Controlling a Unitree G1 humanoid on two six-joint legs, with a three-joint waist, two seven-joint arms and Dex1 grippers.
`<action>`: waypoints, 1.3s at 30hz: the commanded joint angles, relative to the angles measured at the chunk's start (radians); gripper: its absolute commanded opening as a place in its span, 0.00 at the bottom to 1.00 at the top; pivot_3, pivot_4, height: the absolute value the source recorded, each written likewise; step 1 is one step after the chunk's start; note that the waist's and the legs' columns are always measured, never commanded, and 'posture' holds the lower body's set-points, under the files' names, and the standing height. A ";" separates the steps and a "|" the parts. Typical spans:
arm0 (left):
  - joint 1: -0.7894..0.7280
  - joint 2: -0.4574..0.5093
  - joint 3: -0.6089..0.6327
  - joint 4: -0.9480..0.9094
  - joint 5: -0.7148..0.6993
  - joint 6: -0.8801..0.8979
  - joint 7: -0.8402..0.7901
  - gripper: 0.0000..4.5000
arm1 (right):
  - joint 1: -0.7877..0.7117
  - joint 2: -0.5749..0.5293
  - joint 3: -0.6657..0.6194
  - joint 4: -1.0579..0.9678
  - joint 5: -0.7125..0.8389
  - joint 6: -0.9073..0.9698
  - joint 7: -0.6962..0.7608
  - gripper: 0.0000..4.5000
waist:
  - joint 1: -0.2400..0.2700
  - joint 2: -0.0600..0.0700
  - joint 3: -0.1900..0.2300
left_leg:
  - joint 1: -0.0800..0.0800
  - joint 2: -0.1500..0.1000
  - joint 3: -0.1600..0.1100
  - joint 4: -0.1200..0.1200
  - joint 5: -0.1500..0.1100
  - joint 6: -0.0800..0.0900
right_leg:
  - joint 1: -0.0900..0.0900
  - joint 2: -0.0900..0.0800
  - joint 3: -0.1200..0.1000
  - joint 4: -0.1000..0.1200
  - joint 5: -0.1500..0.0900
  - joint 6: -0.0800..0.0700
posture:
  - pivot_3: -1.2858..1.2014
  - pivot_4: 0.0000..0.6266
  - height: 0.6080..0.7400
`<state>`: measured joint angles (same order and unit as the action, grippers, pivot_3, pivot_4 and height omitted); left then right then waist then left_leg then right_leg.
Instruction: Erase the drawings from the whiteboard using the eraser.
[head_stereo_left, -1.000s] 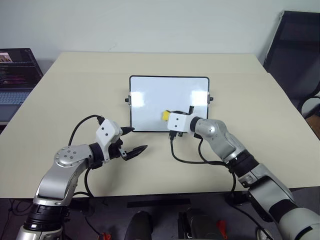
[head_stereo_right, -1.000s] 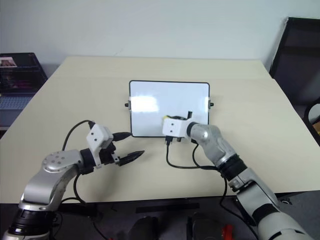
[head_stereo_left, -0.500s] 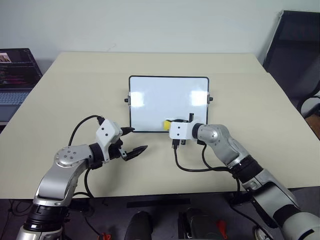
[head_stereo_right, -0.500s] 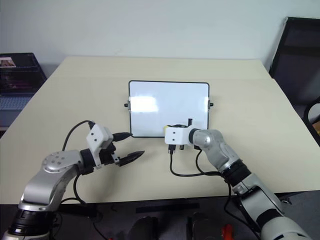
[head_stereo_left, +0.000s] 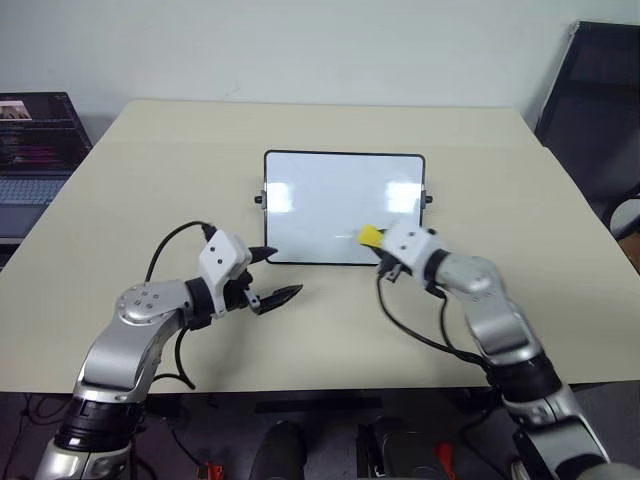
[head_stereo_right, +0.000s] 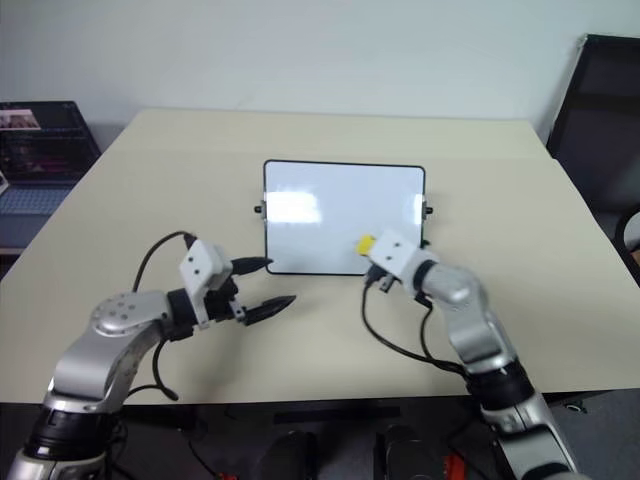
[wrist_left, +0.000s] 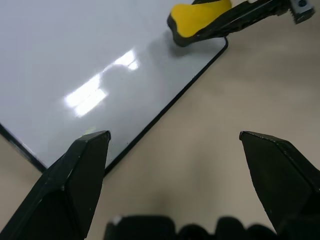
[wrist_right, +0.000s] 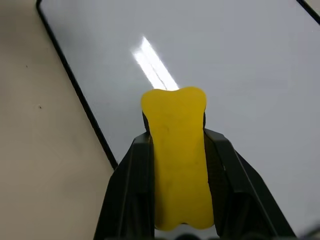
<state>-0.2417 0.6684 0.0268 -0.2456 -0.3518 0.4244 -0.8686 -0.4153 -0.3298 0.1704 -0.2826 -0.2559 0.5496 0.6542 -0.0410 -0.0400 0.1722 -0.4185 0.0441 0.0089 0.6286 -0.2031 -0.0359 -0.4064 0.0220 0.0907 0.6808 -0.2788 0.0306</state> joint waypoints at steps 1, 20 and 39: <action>-0.048 -0.010 -0.023 -0.030 -0.026 -0.001 -0.032 1.00 | 0.077 -0.012 -0.105 -0.194 0.045 0.182 -0.014 0.22 | 0.001 0.000 0.000 | 0.000 0.000 0.000 0.000 0.000 0.000 | 0.000 0.000 0.000 0.000 0.000 0.000 | 0.52 0.24 1.00; -0.388 -0.214 -0.300 0.252 0.053 -0.156 -0.279 1.00 | 0.083 0.298 -0.431 -0.145 0.178 0.442 -0.453 0.22 | -0.018 0.000 0.000 | 0.001 -0.005 0.003 -0.001 0.000 0.000 | -0.001 0.003 0.003 0.000 0.000 0.001 | 0.52 0.24 1.00; -0.261 -0.203 -0.228 0.145 0.049 -0.129 -0.169 1.00 | 0.123 0.209 -0.435 -0.006 0.316 0.220 -0.480 1.00 | -0.018 0.001 0.000 | 0.001 -0.001 0.003 -0.001 0.000 0.000 | 0.000 0.003 0.004 0.000 -0.001 0.000 | 0.52 0.24 1.00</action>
<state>-0.5057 0.4584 -0.2430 -0.0490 -0.2902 0.2912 -1.0623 -0.2837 -0.0942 -0.2800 -0.2396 0.0555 0.8170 0.1627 -0.0593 -0.0390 0.1723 -0.4177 0.0432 0.0115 0.6279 -0.2032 -0.0357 -0.4069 0.0251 0.0941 0.6810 -0.2797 0.0310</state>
